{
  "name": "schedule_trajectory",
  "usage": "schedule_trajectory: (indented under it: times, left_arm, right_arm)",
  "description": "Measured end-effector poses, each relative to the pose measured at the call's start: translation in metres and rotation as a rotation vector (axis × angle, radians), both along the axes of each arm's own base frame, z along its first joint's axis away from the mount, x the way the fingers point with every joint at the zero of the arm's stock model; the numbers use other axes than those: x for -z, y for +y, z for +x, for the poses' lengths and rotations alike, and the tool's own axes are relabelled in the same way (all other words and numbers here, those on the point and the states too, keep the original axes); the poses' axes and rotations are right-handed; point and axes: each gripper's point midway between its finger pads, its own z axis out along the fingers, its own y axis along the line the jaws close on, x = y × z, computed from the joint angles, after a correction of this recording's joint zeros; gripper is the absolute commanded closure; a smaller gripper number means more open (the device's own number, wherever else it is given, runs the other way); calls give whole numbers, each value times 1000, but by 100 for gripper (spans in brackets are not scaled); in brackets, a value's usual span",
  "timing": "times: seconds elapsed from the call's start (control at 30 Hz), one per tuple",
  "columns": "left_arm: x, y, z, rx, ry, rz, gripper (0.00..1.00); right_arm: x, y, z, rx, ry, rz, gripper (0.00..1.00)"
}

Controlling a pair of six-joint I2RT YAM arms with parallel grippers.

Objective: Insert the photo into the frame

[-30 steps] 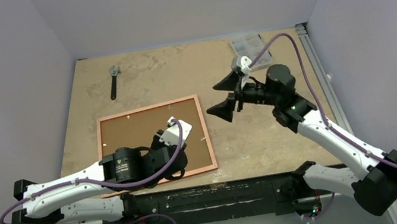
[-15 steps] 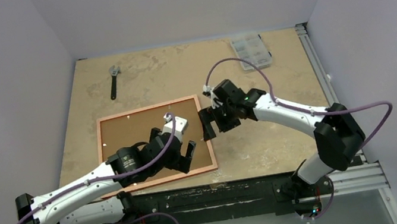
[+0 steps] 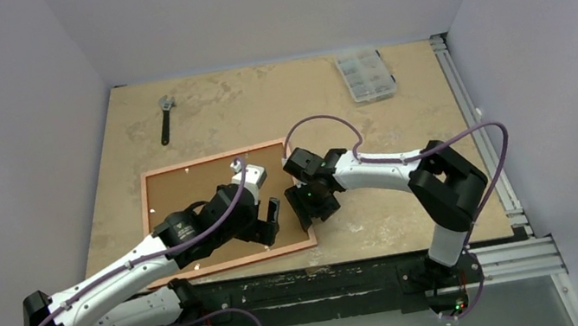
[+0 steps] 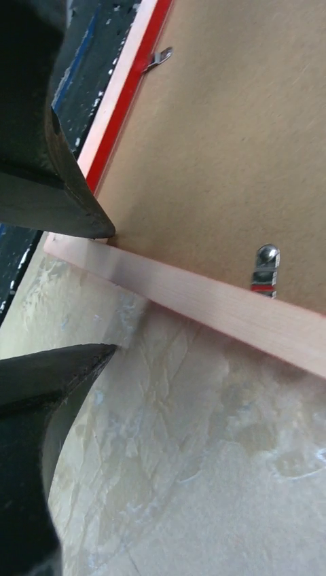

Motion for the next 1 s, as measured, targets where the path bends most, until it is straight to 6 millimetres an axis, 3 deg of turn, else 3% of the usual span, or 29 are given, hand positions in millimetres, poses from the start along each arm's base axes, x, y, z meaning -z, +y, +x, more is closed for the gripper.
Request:
schedule_trajectory:
  times: [0.17, 0.27, 0.43, 0.5, 0.77, 1.0]
  left_arm:
    - [0, 0, 0, 3, 6, -3, 1]
    - [0, 0, -1, 5, 4, -3, 2]
    - [-5, 1, -1, 31, -21, -6, 2]
    - [-6, 4, -2, 49, -37, -5, 2]
    - [-4, 7, -6, 132, -54, 41, 0]
    - [0, -4, -14, 267, -90, 217, 3]
  right_arm:
    - [1, 13, 9, 13, -40, 1, 49]
    - [1, 16, 11, 19, -61, -2, 59]
    - [1, 20, 13, 25, -72, 2, 91]
    - [-1, 21, 15, 41, -75, 1, 98]
    - [-11, 22, 40, 63, -109, -58, 100]
    - [-62, 24, 77, 52, -143, -43, 100]
